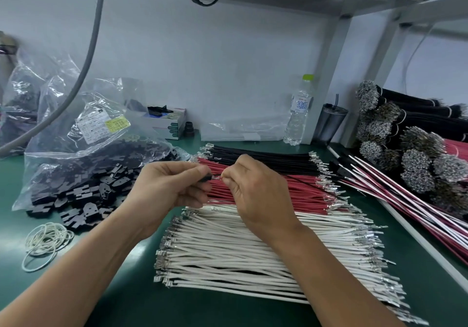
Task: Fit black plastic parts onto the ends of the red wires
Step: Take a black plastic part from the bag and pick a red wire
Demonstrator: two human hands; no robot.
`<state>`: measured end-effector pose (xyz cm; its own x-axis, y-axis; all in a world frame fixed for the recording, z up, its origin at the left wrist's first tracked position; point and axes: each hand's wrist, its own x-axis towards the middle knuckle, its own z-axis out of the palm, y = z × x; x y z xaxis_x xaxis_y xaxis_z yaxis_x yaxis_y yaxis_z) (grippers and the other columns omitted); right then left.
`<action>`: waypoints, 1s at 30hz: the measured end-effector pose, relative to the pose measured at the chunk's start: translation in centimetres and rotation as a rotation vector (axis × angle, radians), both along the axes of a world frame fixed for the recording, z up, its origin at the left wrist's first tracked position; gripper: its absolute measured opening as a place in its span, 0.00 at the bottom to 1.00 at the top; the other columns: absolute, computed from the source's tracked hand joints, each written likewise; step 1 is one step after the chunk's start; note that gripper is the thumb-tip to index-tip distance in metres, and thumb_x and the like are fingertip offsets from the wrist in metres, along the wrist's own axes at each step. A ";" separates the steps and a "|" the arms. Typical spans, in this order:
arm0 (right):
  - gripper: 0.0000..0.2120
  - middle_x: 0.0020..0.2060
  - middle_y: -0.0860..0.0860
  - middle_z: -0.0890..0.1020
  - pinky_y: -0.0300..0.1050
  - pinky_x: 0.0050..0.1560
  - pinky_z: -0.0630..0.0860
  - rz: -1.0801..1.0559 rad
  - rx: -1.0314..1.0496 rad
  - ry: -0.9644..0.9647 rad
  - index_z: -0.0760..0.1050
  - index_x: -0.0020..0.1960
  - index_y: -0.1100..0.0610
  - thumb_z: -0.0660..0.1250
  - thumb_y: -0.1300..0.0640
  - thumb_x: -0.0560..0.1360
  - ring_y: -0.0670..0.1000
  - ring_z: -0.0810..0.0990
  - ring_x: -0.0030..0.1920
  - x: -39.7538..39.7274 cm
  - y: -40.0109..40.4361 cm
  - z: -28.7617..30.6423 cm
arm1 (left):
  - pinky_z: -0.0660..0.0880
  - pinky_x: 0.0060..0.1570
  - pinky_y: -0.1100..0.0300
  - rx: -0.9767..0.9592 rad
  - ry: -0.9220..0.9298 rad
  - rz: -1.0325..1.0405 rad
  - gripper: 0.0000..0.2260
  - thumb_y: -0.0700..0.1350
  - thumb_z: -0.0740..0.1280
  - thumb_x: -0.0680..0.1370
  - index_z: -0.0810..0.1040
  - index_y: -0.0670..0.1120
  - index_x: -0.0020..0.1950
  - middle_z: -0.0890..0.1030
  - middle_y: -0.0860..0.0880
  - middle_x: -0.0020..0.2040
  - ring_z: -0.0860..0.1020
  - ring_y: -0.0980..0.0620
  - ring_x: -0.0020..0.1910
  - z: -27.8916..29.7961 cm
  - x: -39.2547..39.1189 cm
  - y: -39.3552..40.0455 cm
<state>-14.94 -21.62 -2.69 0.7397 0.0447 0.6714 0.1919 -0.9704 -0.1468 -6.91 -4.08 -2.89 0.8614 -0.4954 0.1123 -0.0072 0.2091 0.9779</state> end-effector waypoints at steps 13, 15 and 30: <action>0.06 0.42 0.41 0.78 0.43 0.43 0.75 0.049 0.402 0.069 0.82 0.49 0.50 0.67 0.53 0.80 0.42 0.77 0.44 0.9 -0.4 -0.6 | 0.82 0.39 0.65 0.224 -0.502 0.246 0.10 0.45 0.79 0.70 0.89 0.56 0.49 0.87 0.52 0.45 0.84 0.52 0.37 -0.1 -0.4 -0.4; 0.04 0.42 0.42 0.80 0.46 0.46 0.77 0.069 0.471 0.060 0.83 0.48 0.50 0.70 0.53 0.79 0.43 0.79 0.46 0.8 -0.9 -0.6 | 0.83 0.42 0.63 0.298 -0.520 0.219 0.12 0.41 0.80 0.70 0.89 0.58 0.47 0.88 0.52 0.43 0.85 0.52 0.37 -0.1 -0.3 -0.1; 0.05 0.41 0.45 0.78 0.45 0.44 0.75 0.129 0.205 0.012 0.82 0.48 0.55 0.70 0.55 0.79 0.46 0.77 0.43 0.2 -0.5 -0.5 | 0.82 0.36 0.65 0.168 -0.271 0.071 0.08 0.37 0.78 0.67 0.90 0.47 0.43 0.87 0.41 0.40 0.86 0.48 0.33 0.9 -0.4 0.7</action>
<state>-14.73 -22.14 -3.21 0.7447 0.0026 0.6674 0.3090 -0.8877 -0.3413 -7.30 -3.37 -1.97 0.8442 -0.4664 0.2642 -0.2811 0.0344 0.9591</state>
